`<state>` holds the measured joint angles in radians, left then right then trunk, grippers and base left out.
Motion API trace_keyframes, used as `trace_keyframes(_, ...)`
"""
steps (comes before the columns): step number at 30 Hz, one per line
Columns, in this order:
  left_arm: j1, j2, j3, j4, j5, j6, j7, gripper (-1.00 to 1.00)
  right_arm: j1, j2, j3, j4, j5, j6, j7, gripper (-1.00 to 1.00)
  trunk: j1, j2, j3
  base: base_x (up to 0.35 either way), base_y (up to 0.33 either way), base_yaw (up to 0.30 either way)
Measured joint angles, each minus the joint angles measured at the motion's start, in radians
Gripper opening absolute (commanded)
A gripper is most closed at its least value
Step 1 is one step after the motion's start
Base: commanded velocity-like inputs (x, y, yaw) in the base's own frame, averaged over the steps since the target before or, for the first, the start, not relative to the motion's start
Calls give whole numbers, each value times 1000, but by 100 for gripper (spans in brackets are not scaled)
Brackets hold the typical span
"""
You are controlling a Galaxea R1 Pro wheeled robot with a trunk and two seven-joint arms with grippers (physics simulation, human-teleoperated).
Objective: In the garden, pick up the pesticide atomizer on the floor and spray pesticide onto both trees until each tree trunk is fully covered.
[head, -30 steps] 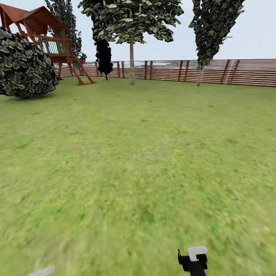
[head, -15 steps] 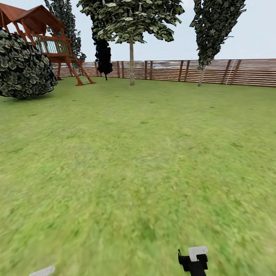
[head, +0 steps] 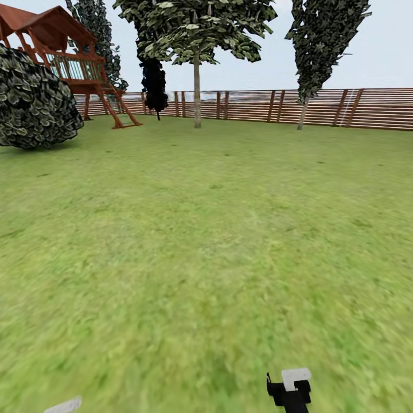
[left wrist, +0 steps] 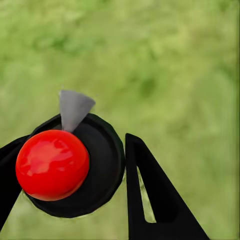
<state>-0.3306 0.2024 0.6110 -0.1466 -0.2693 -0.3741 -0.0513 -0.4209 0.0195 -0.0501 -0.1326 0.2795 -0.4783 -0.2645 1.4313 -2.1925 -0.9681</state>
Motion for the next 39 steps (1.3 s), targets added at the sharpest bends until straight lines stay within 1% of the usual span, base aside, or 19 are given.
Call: trace_keyframes(39,0,0,0,0,0,0,0,-100,0,2,1,1,0,0,0,100,0,0,0,337,0,0)
